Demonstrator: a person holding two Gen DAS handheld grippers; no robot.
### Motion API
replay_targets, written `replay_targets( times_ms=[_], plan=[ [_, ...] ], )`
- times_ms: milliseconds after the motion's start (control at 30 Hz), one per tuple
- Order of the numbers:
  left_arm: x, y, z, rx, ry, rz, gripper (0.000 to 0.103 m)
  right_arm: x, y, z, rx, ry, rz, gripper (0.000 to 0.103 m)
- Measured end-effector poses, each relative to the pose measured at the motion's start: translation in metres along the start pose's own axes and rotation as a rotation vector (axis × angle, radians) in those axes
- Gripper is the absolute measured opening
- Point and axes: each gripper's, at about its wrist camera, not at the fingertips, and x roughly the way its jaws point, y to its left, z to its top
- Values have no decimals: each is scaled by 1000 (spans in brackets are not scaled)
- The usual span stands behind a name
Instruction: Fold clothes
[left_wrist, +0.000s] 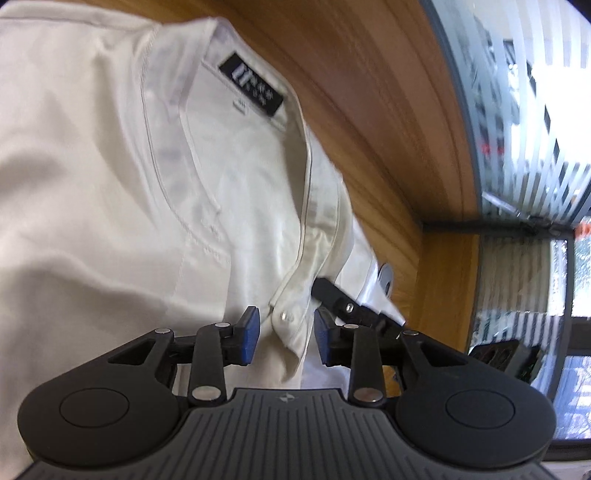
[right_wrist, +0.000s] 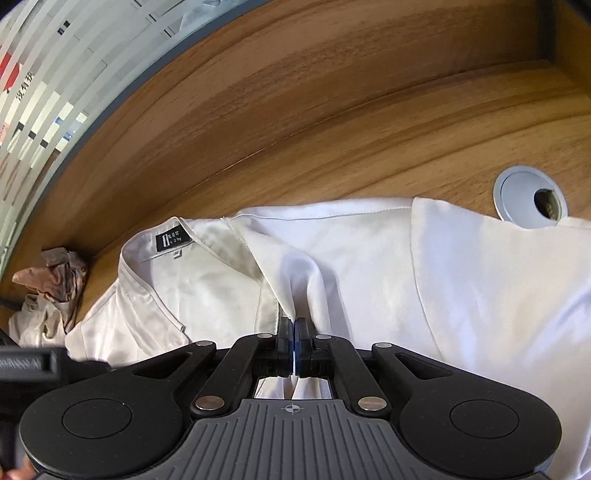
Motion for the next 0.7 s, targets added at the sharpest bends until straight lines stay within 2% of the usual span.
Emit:
replay_targets(
  times_ms=[333, 633, 667, 700],
  plan=[
    [22, 0, -18, -79, 26, -29, 35, -1, 3, -1, 22, 0, 17, 4],
    [31, 6, -26, -207, -51, -42, 35, -1, -5, -2, 96, 0, 55, 4],
    [32, 6, -27, -221, -55, -38, 32, 0, -5, -2, 104, 0, 58, 4],
    [33, 6, -27, -228, -59, -37, 22, 0, -6, -2, 111, 0, 62, 4]
  ],
)
